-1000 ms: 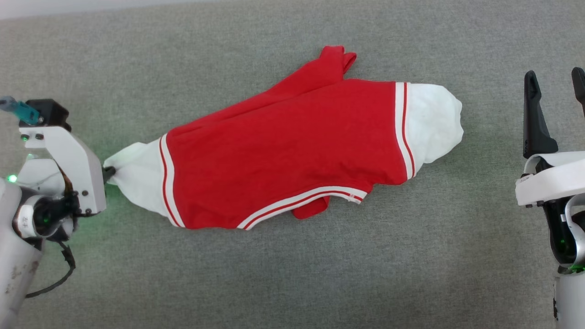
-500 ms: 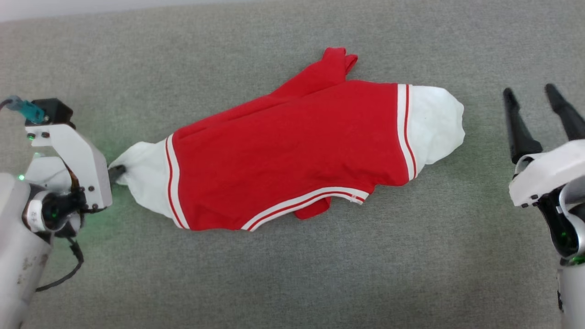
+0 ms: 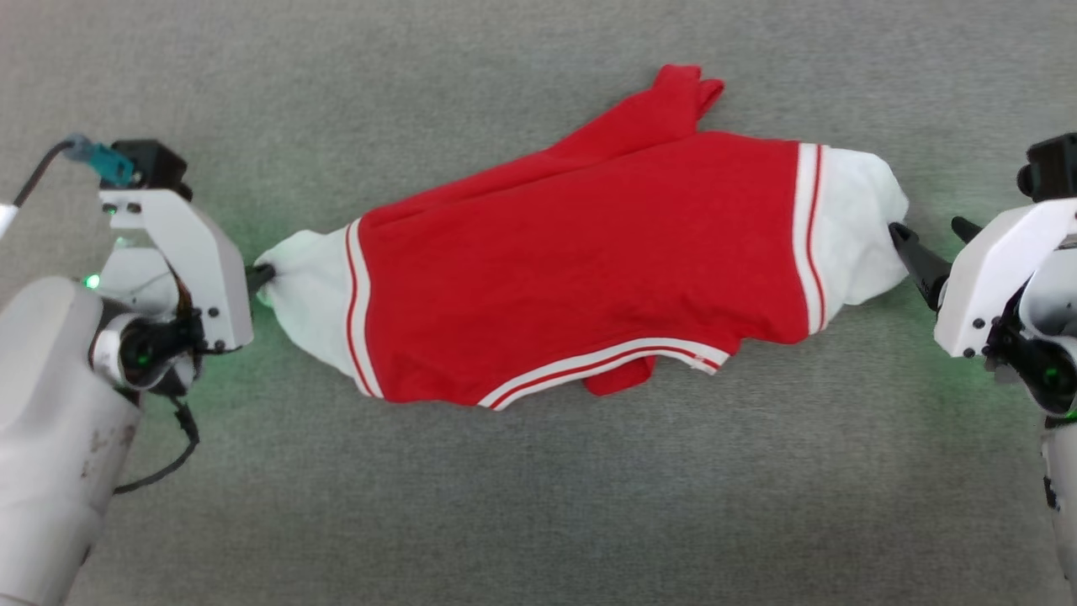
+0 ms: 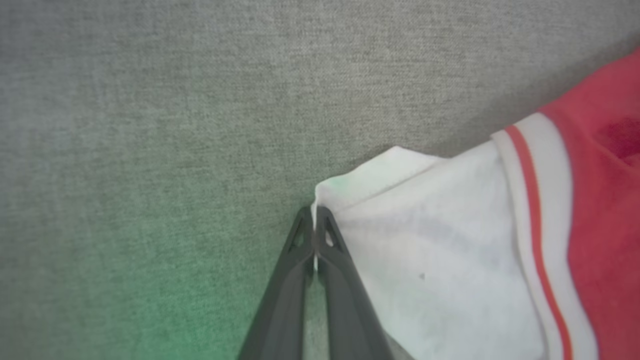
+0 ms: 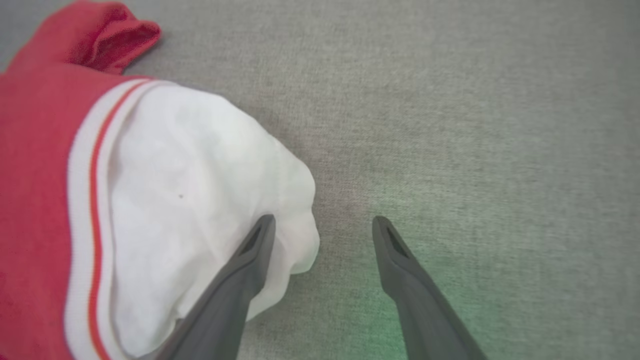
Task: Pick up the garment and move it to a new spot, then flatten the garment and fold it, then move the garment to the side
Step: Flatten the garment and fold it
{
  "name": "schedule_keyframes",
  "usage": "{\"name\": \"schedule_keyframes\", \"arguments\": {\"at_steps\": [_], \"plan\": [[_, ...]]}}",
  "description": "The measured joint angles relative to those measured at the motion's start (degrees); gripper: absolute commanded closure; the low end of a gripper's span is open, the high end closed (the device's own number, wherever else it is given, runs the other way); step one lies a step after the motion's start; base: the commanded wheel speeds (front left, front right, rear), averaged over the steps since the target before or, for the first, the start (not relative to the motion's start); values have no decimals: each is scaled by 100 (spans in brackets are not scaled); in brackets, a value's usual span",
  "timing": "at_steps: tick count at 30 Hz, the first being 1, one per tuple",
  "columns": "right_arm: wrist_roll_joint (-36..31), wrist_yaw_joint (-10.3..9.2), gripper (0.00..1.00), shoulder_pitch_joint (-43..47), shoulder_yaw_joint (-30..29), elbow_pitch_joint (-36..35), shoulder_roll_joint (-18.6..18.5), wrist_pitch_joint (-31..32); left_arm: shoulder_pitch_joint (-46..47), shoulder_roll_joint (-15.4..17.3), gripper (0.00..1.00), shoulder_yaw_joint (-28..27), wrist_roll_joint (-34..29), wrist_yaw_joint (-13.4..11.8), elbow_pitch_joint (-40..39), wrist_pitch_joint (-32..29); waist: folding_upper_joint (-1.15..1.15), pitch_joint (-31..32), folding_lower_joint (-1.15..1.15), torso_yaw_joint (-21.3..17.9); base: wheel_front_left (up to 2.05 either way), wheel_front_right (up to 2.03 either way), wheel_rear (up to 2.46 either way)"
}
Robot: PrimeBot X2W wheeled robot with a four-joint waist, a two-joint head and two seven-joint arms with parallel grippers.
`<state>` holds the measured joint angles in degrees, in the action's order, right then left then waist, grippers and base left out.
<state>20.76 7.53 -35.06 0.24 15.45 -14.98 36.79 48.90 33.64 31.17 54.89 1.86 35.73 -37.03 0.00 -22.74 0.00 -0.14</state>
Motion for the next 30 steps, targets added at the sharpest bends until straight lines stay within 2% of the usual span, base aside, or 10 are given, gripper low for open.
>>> {"name": "schedule_keyframes", "arguments": {"at_steps": [6, 7, 8, 12, 19, 26, 30], "plan": [[297, 0, 0, -322, 111, 486, -105, 530, 198, -172, 100, 58, -13, 168, 159, 127, 0, -124, 0, 169, 0, 0, 0], [332, -1, 36, -371, 124, 546, -126, 599, 230, -201, 100, 65, -12, 175, 189, 134, 0, -139, 0, 191, 0, 0, 0], [342, -1, 99, -425, 198, 588, -167, 673, 252, -226, 100, 71, -12, 197, 220, 148, 0, -152, 0, 212, 0, 0, 0], [400, -1, 100, -567, 261, 717, -267, 761, 311, -266, 100, 101, -10, 264, 322, 176, 0, -164, 0, 260, 0, 0, 0], [716, -1, 100, -828, 238, 621, -214, 706, 454, -202, 100, 151, -56, 259, 291, 86, 0, 77, 0, 240, 0, 0, 0], [953, -1, 100, -1424, -32, 328, -60, 552, 1093, -25, 100, 15, -85, 79, -290, -205, 0, 515, 0, 199, 0, 0, 0], [924, -1, 100, -1882, -138, 279, 132, 265, 1562, 158, 100, -55, -180, -35, -531, -314, 0, 787, 0, 164, 0, 0, 0]]}}
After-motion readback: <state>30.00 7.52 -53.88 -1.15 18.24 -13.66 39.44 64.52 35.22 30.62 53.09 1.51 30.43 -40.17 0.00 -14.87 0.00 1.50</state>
